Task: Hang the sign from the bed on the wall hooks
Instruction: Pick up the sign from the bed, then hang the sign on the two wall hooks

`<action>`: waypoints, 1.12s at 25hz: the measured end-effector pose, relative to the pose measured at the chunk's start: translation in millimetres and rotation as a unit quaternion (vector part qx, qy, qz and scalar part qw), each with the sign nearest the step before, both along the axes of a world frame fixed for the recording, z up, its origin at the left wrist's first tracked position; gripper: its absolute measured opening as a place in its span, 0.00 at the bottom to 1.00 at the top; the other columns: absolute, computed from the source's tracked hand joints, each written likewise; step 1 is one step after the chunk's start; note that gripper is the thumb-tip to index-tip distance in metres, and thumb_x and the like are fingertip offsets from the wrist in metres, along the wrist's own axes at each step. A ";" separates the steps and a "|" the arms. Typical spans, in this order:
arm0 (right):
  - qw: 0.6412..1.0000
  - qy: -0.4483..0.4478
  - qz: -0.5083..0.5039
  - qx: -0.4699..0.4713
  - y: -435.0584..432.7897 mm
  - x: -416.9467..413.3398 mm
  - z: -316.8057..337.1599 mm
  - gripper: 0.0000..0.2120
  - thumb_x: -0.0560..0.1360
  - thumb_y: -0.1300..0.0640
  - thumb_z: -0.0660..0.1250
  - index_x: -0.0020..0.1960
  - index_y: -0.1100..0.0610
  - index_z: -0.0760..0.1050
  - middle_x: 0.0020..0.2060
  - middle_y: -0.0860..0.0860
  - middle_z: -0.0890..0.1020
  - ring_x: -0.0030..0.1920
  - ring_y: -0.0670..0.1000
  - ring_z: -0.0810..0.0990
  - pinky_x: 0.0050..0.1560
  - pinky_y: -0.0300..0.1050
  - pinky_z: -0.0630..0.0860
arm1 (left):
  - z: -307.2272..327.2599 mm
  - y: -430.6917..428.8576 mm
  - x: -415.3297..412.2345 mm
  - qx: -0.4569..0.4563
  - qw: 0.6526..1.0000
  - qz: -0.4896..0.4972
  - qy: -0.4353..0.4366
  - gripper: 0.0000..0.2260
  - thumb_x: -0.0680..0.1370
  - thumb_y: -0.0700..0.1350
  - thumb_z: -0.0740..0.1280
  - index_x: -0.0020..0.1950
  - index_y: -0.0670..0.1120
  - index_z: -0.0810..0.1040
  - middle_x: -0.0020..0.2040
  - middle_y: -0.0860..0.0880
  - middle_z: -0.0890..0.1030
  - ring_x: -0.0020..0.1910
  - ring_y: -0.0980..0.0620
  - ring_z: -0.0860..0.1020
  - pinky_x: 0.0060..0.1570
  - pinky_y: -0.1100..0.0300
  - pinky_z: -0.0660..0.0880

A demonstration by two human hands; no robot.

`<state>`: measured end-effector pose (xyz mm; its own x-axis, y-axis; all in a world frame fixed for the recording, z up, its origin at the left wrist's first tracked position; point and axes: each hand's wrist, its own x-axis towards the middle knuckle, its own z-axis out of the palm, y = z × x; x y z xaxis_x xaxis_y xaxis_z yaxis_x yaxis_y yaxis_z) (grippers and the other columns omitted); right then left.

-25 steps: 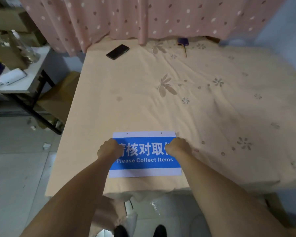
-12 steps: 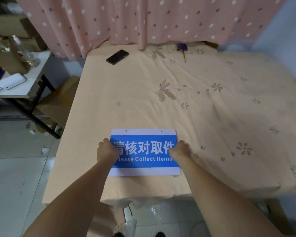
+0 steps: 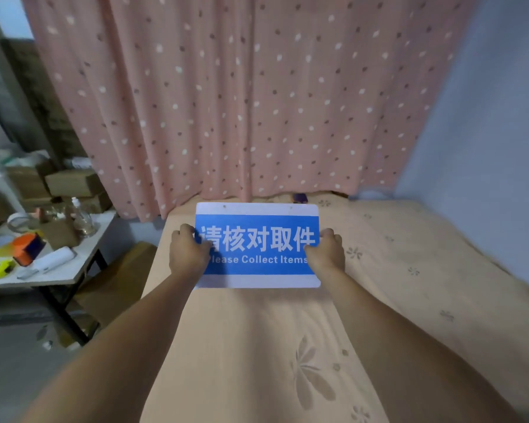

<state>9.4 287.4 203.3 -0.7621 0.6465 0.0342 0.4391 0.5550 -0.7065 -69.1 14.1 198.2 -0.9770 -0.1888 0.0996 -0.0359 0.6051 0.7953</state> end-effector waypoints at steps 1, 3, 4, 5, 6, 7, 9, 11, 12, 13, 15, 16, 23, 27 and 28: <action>1.000 0.026 -0.001 0.005 -0.7 -2.0 29.2 0.18 0.75 0.56 0.68 0.62 0.55 0.70 0.60 0.55 0.73 0.54 0.60 0.78 0.50 0.54 0.79 | 29.6 -0.3 -3.7 0.018 1.000 -0.001 0.023 0.15 0.74 0.45 0.74 0.56 0.47 0.72 0.54 0.45 0.76 0.45 0.40 0.81 0.46 0.42 0.81; 0.997 0.078 0.000 0.015 -2.6 -4.5 85.2 0.18 0.74 0.57 0.69 0.62 0.55 0.70 0.60 0.54 0.73 0.54 0.60 0.79 0.49 0.54 0.78 | 86.6 -3.5 -9.2 0.040 0.997 0.000 0.067 0.15 0.73 0.44 0.75 0.55 0.45 0.74 0.54 0.44 0.77 0.46 0.41 0.80 0.46 0.43 0.80; 0.995 0.100 0.001 0.021 -4.1 -5.0 110.0 0.18 0.74 0.57 0.69 0.62 0.55 0.70 0.60 0.54 0.73 0.54 0.60 0.78 0.48 0.54 0.78 | 112.0 -5.5 -9.4 0.048 0.995 -0.001 0.090 0.15 0.73 0.44 0.75 0.55 0.45 0.74 0.54 0.44 0.77 0.47 0.41 0.80 0.46 0.44 0.79; 0.993 0.118 0.002 0.029 -6.7 -4.6 133.0 0.18 0.74 0.57 0.69 0.62 0.56 0.70 0.60 0.54 0.73 0.54 0.60 0.78 0.48 0.54 0.77 | 135.0 -7.7 -9.0 0.054 0.992 0.000 0.110 0.15 0.73 0.44 0.74 0.56 0.44 0.75 0.54 0.44 0.77 0.48 0.42 0.80 0.46 0.46 0.78; 0.990 0.134 0.002 0.037 -8.4 -5.8 151.8 0.19 0.74 0.57 0.69 0.62 0.56 0.69 0.61 0.54 0.73 0.54 0.60 0.78 0.49 0.54 0.78 | 154.4 -9.5 -9.5 0.055 0.990 0.001 0.130 0.15 0.73 0.44 0.74 0.57 0.44 0.75 0.55 0.44 0.78 0.49 0.42 0.79 0.45 0.46 0.77; 0.988 0.150 0.001 0.044 -10.7 -6.0 169.0 0.19 0.74 0.57 0.70 0.62 0.56 0.69 0.61 0.54 0.73 0.54 0.60 0.79 0.51 0.55 0.79 | 172.2 -10.7 -9.0 0.055 0.987 0.004 0.148 0.15 0.74 0.44 0.74 0.58 0.43 0.75 0.55 0.45 0.77 0.49 0.44 0.79 0.45 0.47 0.76; 0.982 0.184 -0.002 0.053 -15.0 -5.6 200.6 0.18 0.74 0.56 0.70 0.61 0.56 0.69 0.60 0.53 0.74 0.54 0.59 0.79 0.52 0.56 0.79 | 206.4 -14.6 -4.8 0.069 0.982 0.003 0.174 0.16 0.75 0.43 0.73 0.60 0.43 0.74 0.56 0.45 0.76 0.48 0.46 0.77 0.45 0.49 0.75; 0.976 0.210 -0.004 0.056 -19.2 -4.8 224.1 0.18 0.74 0.56 0.70 0.61 0.55 0.69 0.60 0.52 0.74 0.54 0.58 0.79 0.52 0.56 0.80 | 230.8 -18.9 -1.3 0.082 0.978 0.005 0.193 0.16 0.76 0.43 0.73 0.61 0.43 0.73 0.58 0.45 0.77 0.48 0.46 0.77 0.46 0.48 0.77; 0.974 0.217 -0.005 0.058 -20.1 -5.8 232.3 0.18 0.74 0.55 0.70 0.61 0.55 0.69 0.60 0.52 0.74 0.54 0.58 0.79 0.51 0.55 0.80 | 240.0 -21.0 -0.5 0.080 0.976 0.009 0.201 0.16 0.76 0.44 0.73 0.61 0.44 0.73 0.58 0.45 0.77 0.49 0.46 0.78 0.47 0.47 0.78; 0.973 0.221 -0.006 0.059 -21.9 -6.5 239.2 0.17 0.74 0.55 0.71 0.60 0.55 0.69 0.59 0.52 0.74 0.53 0.58 0.79 0.50 0.55 0.81 | 245.6 -22.2 -0.9 0.077 0.976 0.012 0.204 0.16 0.76 0.44 0.73 0.61 0.44 0.73 0.58 0.45 0.77 0.49 0.45 0.79 0.48 0.46 0.78; 0.971 0.232 -0.006 0.060 -24.9 -7.2 248.6 0.18 0.74 0.55 0.71 0.60 0.55 0.69 0.59 0.52 0.74 0.53 0.57 0.80 0.50 0.56 0.81 | 253.3 -25.2 1.7 0.086 0.975 0.014 0.206 0.16 0.76 0.44 0.73 0.60 0.44 0.73 0.57 0.45 0.77 0.50 0.45 0.79 0.47 0.47 0.78; 0.969 0.239 -0.005 0.062 -26.2 -8.5 251.8 0.18 0.74 0.55 0.71 0.60 0.55 0.69 0.59 0.52 0.74 0.53 0.58 0.80 0.50 0.57 0.82 | 256.3 -27.1 2.0 0.089 0.974 0.016 0.209 0.15 0.76 0.44 0.73 0.60 0.44 0.73 0.56 0.46 0.77 0.50 0.45 0.79 0.48 0.46 0.79; 0.965 0.250 -0.009 0.073 -26.4 -10.5 256.8 0.18 0.74 0.56 0.71 0.61 0.55 0.69 0.59 0.51 0.74 0.53 0.56 0.80 0.50 0.56 0.82 | 264.8 -26.7 1.2 0.089 0.972 0.017 0.216 0.15 0.76 0.44 0.73 0.59 0.45 0.73 0.56 0.46 0.77 0.51 0.46 0.79 0.52 0.45 0.80; 0.965 0.248 -0.037 0.079 -0.2 8.8 256.1 0.17 0.74 0.56 0.71 0.59 0.54 0.69 0.59 0.52 0.75 0.51 0.56 0.80 0.49 0.57 0.82 | 264.5 4.7 -0.5 0.115 0.972 -0.016 0.203 0.15 0.77 0.44 0.73 0.60 0.46 0.72 0.58 0.45 0.78 0.52 0.45 0.79 0.51 0.47 0.79; 0.964 0.248 -0.052 0.083 11.8 18.2 255.6 0.17 0.74 0.56 0.71 0.60 0.55 0.69 0.58 0.52 0.75 0.51 0.56 0.80 0.49 0.56 0.82 | 264.9 19.2 1.0 0.122 0.972 -0.035 0.199 0.15 0.76 0.44 0.73 0.60 0.46 0.72 0.57 0.45 0.79 0.51 0.45 0.80 0.51 0.45 0.80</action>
<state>27.6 299.2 458.8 -0.5564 0.6730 0.4873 0.1298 0.6496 -0.7491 -68.1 33.3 463.1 -0.8818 -0.1881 0.4326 0.3381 0.3873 0.8577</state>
